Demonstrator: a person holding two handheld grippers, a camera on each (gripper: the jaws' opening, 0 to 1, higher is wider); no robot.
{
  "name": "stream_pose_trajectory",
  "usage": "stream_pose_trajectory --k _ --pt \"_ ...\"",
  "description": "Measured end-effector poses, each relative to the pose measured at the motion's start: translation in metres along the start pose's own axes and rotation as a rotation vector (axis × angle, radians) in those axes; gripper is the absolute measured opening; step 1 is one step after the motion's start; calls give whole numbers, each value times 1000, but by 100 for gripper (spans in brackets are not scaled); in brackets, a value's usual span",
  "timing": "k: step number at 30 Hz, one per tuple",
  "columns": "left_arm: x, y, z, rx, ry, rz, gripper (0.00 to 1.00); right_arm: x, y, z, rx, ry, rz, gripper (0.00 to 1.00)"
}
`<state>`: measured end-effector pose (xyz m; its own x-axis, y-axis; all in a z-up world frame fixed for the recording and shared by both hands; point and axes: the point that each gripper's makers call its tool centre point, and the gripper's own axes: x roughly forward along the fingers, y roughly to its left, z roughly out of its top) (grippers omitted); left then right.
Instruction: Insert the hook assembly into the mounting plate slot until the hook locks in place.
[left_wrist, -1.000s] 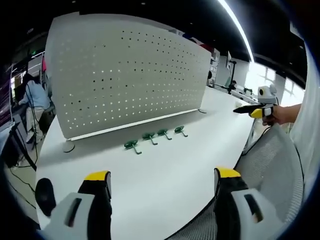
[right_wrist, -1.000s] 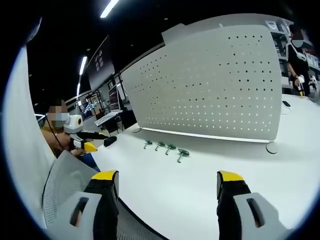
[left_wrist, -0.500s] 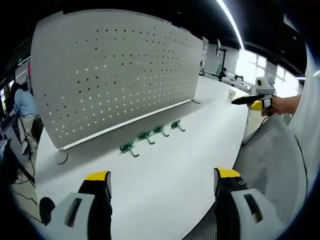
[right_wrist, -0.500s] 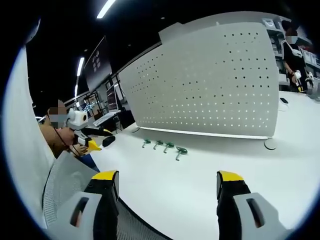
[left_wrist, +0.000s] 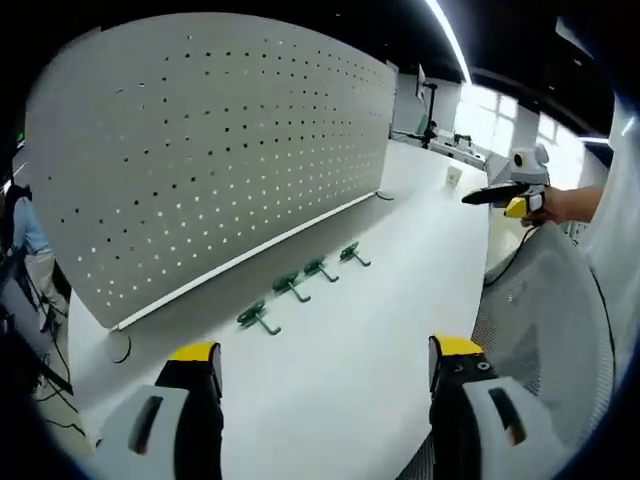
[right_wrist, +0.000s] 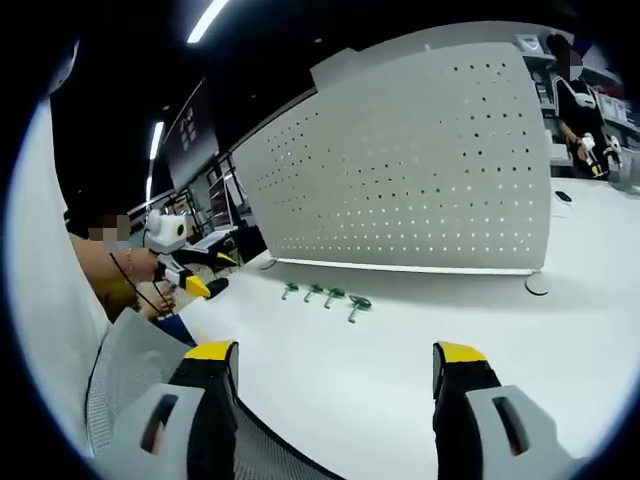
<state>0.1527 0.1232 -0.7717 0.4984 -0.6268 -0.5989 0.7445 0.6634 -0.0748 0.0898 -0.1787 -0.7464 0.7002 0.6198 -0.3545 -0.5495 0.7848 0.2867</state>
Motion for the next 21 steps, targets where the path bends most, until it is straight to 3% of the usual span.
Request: stream_pose_trajectory --k 21 --pt "23 24 -4 116 133 -64 87 -7 -3 -1 12 -18 -20 76"
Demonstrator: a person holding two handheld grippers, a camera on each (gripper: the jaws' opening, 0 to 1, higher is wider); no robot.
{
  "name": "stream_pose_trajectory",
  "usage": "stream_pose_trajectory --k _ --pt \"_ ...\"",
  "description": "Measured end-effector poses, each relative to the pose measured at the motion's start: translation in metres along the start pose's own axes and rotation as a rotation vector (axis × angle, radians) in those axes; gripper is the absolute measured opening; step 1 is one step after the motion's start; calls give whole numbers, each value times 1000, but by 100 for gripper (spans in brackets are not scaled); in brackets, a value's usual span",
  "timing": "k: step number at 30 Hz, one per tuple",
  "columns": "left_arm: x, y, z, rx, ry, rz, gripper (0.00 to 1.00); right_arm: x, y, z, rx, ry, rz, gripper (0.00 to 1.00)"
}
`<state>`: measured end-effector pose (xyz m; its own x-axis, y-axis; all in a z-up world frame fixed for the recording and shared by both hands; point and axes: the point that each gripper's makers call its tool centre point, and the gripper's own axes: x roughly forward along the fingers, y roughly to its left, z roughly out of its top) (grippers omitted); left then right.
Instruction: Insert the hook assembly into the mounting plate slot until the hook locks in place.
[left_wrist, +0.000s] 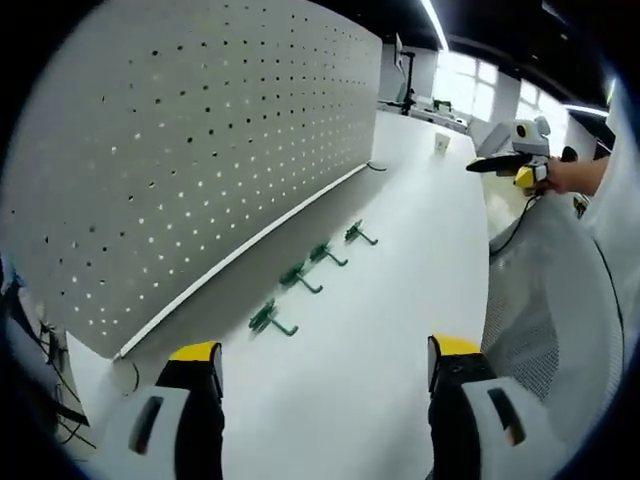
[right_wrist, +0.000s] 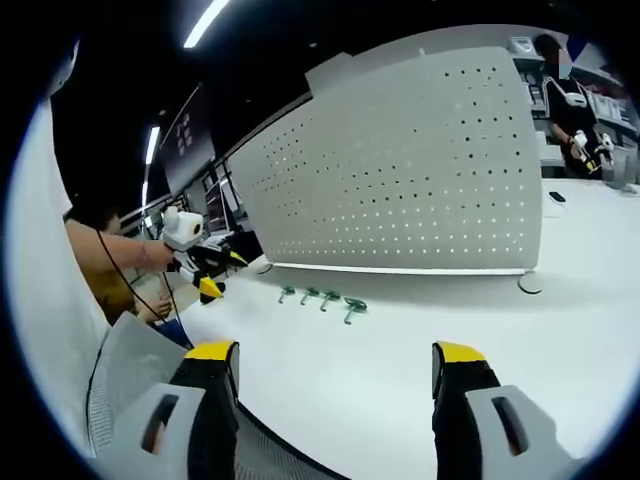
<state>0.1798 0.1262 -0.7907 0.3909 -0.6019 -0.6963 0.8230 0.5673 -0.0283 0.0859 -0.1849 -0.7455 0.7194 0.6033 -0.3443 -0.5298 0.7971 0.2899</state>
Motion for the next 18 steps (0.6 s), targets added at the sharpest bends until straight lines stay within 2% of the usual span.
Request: stream_pose_trajectory --k 6,10,18 --pt "7 5 2 34 25 -15 86 -1 0 -2 1 3 -1 76" --pt "14 11 0 55 52 -20 86 -2 2 -6 -25 27 5 76" --pt "26 17 -6 92 105 -47 84 -3 0 -7 -20 29 6 75"
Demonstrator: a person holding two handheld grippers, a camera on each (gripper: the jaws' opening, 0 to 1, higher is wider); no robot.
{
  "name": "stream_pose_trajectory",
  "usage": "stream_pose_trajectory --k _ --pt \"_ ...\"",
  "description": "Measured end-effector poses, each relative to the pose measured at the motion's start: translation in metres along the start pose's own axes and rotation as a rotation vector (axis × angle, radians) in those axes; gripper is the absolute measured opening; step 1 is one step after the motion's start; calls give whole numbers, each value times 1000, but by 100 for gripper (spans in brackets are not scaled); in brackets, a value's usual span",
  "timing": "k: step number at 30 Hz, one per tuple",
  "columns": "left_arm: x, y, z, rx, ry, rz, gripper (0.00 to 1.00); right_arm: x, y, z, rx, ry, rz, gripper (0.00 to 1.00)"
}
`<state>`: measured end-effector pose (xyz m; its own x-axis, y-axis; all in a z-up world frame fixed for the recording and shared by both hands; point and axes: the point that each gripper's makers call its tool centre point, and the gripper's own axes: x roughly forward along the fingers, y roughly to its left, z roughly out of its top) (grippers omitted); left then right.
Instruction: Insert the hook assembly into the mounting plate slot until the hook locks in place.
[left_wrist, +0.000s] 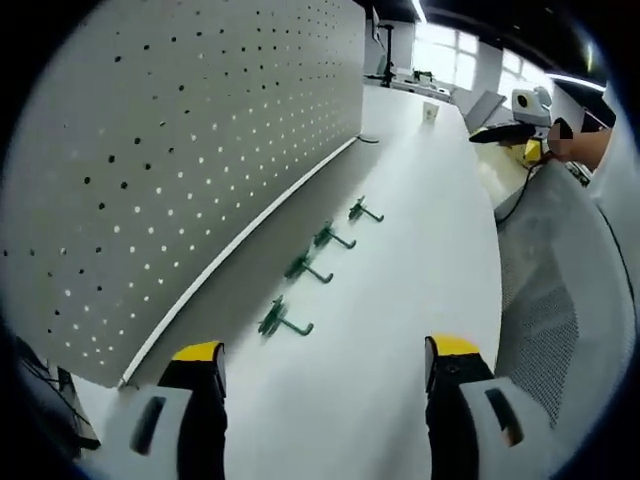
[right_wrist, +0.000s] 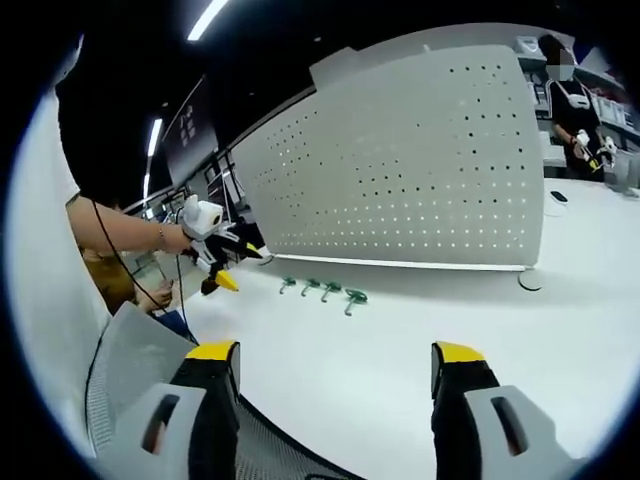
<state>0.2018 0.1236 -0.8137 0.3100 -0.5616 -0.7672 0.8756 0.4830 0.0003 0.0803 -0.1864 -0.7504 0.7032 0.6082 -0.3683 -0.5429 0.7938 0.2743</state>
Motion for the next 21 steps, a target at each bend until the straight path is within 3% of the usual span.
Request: stream_pose_trajectory --k 7,21 --pt "16 3 -12 60 67 -46 82 0 -1 -1 3 5 0 75" --pt "36 18 -19 170 154 -86 77 1 0 -2 20 -4 -7 74"
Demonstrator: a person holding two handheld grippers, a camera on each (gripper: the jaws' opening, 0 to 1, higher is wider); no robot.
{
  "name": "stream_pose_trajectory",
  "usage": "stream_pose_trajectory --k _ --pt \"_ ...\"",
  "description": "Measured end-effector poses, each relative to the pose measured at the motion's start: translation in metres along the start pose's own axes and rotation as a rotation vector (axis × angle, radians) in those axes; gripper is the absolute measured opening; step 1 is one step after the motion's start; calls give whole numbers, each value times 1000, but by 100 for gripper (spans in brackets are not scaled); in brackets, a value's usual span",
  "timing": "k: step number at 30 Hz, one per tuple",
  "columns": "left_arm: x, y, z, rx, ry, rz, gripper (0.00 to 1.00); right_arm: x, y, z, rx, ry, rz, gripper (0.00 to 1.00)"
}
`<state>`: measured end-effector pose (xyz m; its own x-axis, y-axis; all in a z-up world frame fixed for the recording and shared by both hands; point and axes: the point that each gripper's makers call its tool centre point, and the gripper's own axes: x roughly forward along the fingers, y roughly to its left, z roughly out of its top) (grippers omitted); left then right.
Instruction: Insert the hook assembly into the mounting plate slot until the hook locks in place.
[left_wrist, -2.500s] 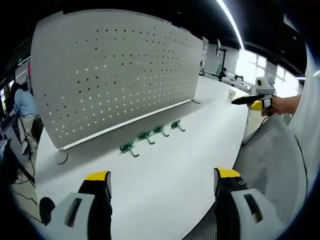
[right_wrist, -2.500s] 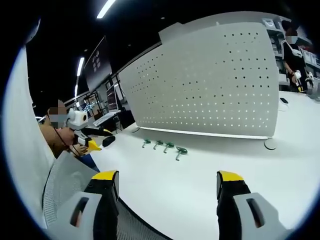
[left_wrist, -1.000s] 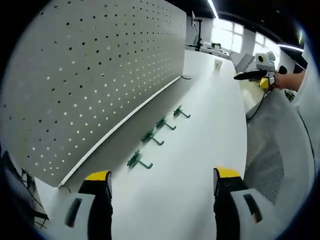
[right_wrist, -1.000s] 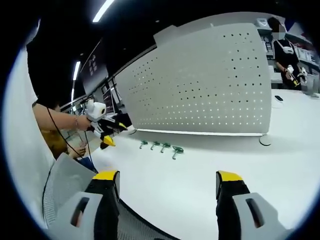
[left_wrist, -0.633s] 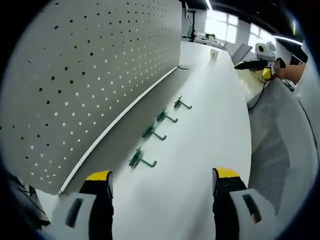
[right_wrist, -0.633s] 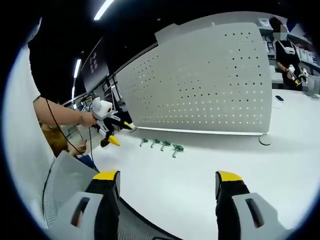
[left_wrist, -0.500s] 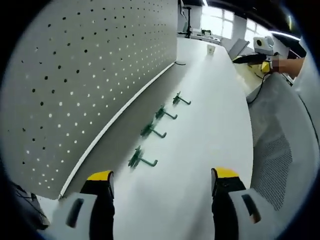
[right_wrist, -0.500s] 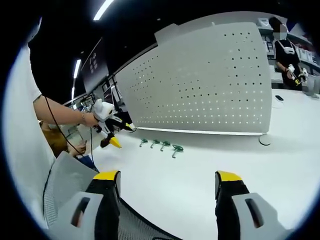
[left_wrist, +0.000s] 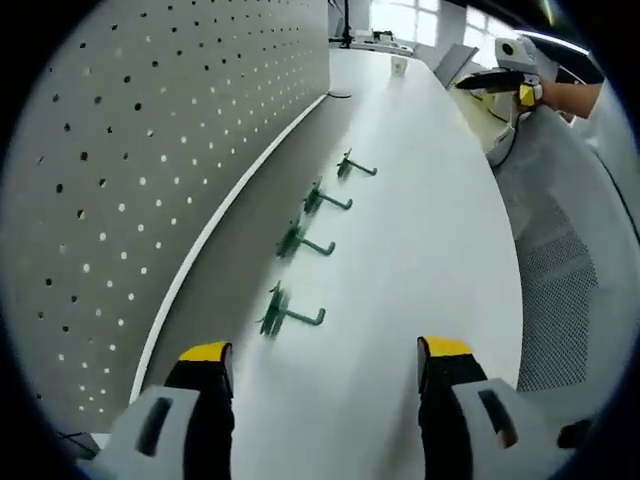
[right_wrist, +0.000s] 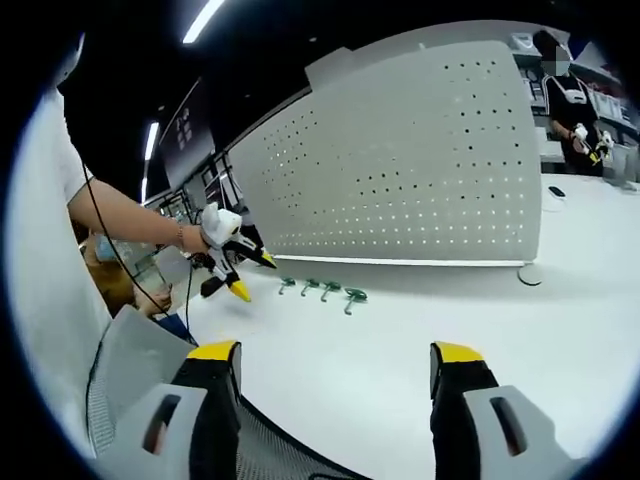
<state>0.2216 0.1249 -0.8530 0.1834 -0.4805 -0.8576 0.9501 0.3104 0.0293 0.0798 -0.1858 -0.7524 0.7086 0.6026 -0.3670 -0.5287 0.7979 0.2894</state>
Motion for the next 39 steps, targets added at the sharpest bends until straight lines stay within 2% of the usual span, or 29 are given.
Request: stream_pose_trajectory --k 2,5,6,9,12,20,27,32,35,39 --pt "3 3 -1 28 9 -8 76 -1 0 0 -3 1 -2 74" --pt "6 7 -9 18 60 -31 74 -2 -1 0 -1 0 -6 74" --pt "7 7 -2 51 28 -38 74 -2 -3 -1 -2 1 -9 74" --pt "8 11 2 49 26 -46 73 -4 -4 -1 4 -3 -14 74" --pt "11 17 -4 51 55 -52 71 -5 -5 -1 4 -1 -17 74" --pt "21 14 -4 118 102 -89 70 -8 -5 -7 14 3 -25 74" --pt "29 11 -12 181 150 -110 69 -11 -7 -8 24 -2 -32 74" --pt "29 12 -9 166 141 -111 69 -11 -7 -9 31 -3 -38 74" --pt "29 13 -8 164 146 -111 66 -10 -7 -9 31 -1 -37 74" --pt "29 18 -6 160 153 -107 56 -9 -7 -9 32 -2 -37 74"
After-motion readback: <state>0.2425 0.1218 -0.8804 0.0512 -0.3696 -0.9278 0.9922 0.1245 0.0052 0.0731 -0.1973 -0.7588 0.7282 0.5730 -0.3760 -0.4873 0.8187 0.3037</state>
